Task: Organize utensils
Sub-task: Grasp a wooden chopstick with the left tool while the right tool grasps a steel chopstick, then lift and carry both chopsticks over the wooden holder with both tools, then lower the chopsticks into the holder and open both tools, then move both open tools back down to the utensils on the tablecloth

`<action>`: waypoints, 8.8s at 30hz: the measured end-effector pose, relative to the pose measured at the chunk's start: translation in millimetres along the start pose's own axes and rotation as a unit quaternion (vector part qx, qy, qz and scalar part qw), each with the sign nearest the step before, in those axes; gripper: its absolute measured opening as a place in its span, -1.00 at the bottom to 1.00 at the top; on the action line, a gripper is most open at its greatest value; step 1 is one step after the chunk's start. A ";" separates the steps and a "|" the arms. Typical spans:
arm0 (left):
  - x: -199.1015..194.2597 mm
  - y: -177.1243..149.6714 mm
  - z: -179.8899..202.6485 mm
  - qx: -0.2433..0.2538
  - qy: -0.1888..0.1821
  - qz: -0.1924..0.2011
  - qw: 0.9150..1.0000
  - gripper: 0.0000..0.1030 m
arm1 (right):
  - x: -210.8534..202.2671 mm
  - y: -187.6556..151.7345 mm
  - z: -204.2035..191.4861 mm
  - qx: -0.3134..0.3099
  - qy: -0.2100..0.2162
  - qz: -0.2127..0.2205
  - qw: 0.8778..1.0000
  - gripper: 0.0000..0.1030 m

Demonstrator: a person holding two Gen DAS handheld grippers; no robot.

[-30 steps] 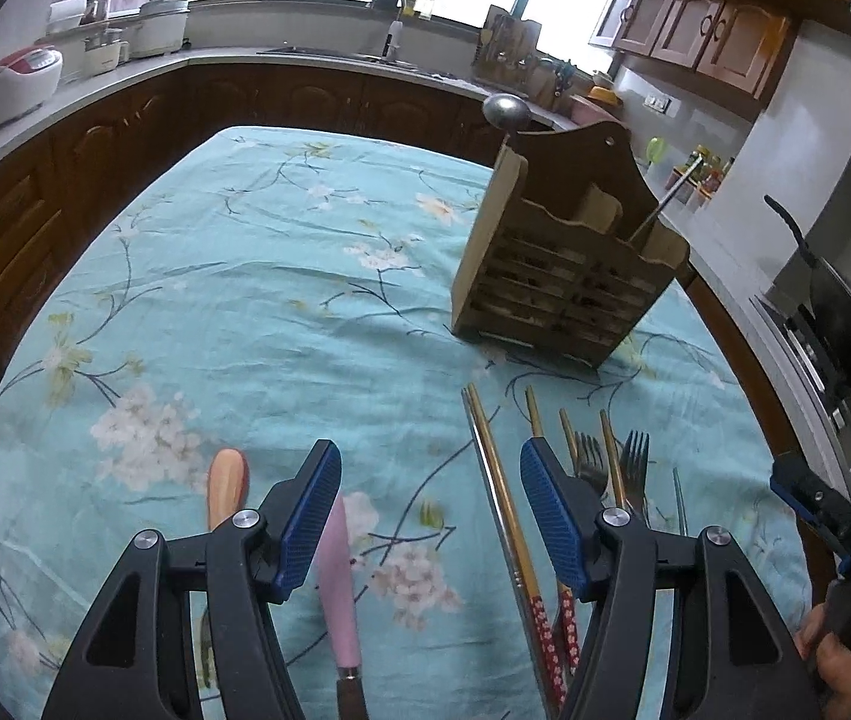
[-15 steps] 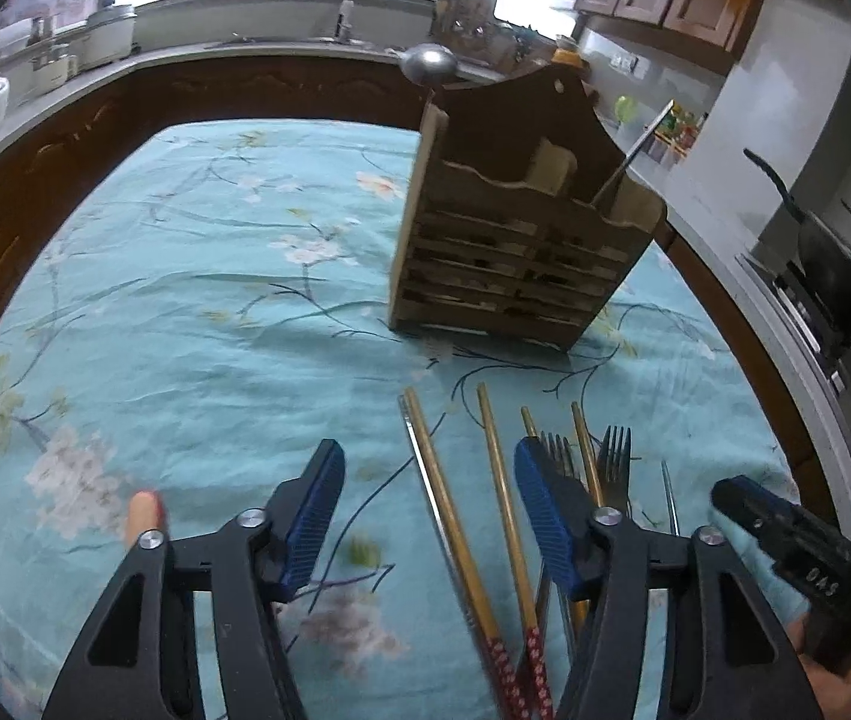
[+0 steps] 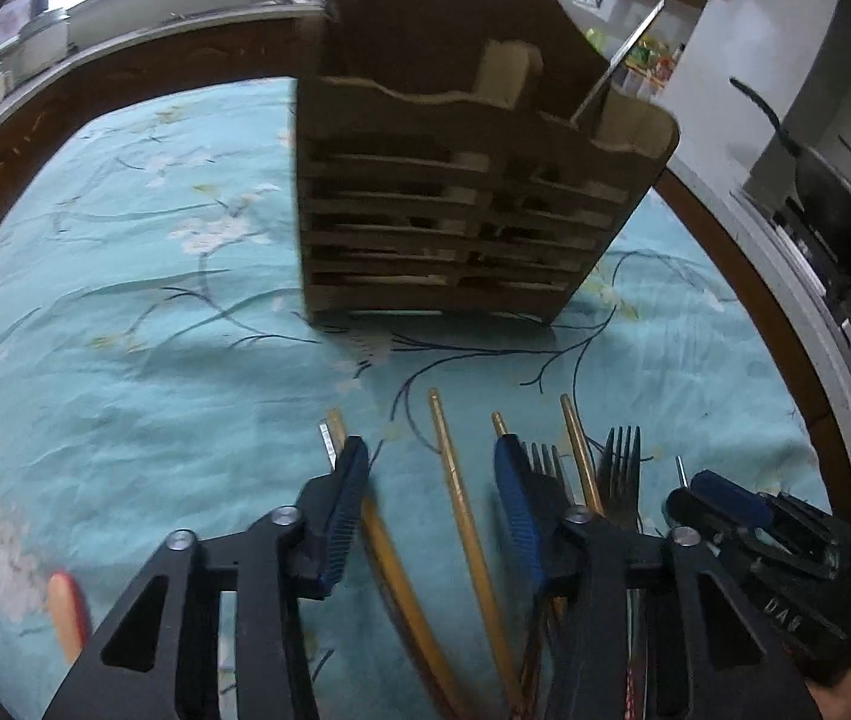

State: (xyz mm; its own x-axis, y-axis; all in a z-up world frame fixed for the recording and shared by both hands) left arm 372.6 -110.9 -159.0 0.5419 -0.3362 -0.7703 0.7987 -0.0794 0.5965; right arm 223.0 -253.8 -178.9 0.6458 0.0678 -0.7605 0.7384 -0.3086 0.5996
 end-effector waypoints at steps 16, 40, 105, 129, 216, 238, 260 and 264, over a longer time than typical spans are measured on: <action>39.1 -2.1 4.0 0.043 0.028 -0.021 0.998 -0.90 | 11.3 3.8 -0.7 -0.047 -0.034 -0.002 0.998 -0.84; -56.6 -26.9 -32.7 -0.021 -0.025 0.024 0.999 -0.92 | -39.6 34.6 -31.4 -0.001 0.066 0.046 0.997 -0.93; -202.6 69.2 -43.3 -0.044 -0.067 0.291 0.953 -0.92 | -138.6 153.9 -75.6 -0.026 0.122 0.229 0.965 -0.93; -78.0 139.3 -45.9 -0.051 -0.017 0.431 0.901 -0.92 | -145.3 268.7 -65.3 -0.011 0.115 0.335 0.935 -0.93; -113.5 33.7 -74.7 -0.094 0.070 0.204 0.972 0.35 | -66.7 146.2 -30.3 0.040 0.114 0.190 0.974 0.65; -138.7 -47.3 -81.2 -0.115 0.080 0.134 0.981 0.34 | -61.5 39.4 -28.3 0.033 0.096 0.114 0.988 0.64; -81.3 -48.8 -62.1 -0.050 0.097 0.057 0.992 0.31 | -42.2 19.7 -27.1 0.026 0.088 0.081 0.992 0.54; -61.7 -49.9 -58.7 -0.036 0.101 0.033 0.994 0.20 | -38.2 19.9 -25.5 0.029 0.087 0.077 0.993 0.54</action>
State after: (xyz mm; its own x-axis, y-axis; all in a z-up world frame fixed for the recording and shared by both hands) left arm 314.7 -31.1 -154.4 0.6291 -0.1427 -0.7641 0.7726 0.0065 0.6349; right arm 217.9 -238.4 -131.5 0.7779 0.1763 -0.6032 0.6187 -0.3824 0.6862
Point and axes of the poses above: each gripper's, at about its wrist camera, not at the fingertips, and x roughly the way its jaws point, z to its right, y to its top, the point moved 8 cm from there along x, roughly the way its jaws point, and after that the axes turned 6 degrees about z, right-handed, at the moved point
